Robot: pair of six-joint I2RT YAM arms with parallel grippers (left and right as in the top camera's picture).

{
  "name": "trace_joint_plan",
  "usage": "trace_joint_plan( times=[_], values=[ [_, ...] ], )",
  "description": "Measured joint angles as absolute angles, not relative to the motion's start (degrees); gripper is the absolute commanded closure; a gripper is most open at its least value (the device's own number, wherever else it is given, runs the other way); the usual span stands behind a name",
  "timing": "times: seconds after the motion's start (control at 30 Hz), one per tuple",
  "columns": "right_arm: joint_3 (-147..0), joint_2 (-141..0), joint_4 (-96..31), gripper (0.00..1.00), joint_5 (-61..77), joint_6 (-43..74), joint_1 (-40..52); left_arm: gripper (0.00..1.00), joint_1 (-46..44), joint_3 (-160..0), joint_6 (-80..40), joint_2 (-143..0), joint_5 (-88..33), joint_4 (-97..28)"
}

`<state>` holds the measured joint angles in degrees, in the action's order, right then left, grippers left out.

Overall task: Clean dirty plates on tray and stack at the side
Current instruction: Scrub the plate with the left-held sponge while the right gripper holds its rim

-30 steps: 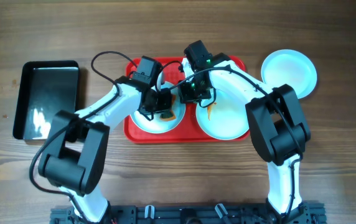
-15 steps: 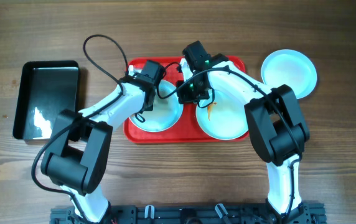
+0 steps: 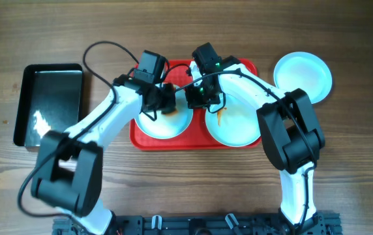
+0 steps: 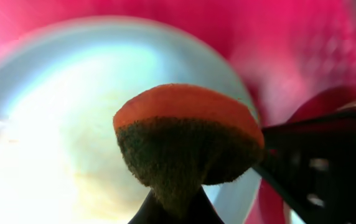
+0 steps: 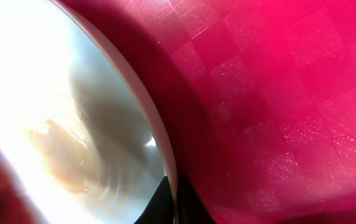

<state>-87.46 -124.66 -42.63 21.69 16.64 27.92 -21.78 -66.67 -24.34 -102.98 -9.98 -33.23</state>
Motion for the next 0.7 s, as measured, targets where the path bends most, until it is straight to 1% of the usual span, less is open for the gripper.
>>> trace_joint_plan(
  times=[0.1,0.17,0.33,0.37,0.47,0.57,0.7],
  values=[
    [-87.5,-124.7,-42.6,0.96,21.6,16.6,27.9,0.96,-21.8,-66.7,-24.4,-107.9,-11.9,-33.3],
    [-87.5,-124.7,-42.6,0.96,21.6,16.6,27.9,0.96,-21.8,-66.7,-24.4,-109.3,-11.0,-33.0],
    [-87.5,-124.7,-42.6,0.96,21.6,16.6,27.9,0.96,-22.2,-67.1,-23.6,-109.4,-1.8,-32.8],
    [-87.5,-124.7,-42.6,0.96,21.6,16.6,27.9,0.96,-22.2,-67.2,-22.3,-109.4,3.7,-32.6],
    [-87.5,-124.7,-42.6,0.96,21.6,16.6,27.9,0.96,-22.3,-67.2,-16.6,-109.6,15.4,-32.8],
    [-87.5,-124.7,-42.3,0.96,21.7,16.7,27.9,0.96,-22.4,-67.2,-11.4,-110.1,23.3,-32.6],
    [-87.5,-124.7,-42.0,0.96,21.6,16.9,28.1,0.96,-23.5,-67.2,-8.1,-110.1,35.1,-31.4]
  ],
)
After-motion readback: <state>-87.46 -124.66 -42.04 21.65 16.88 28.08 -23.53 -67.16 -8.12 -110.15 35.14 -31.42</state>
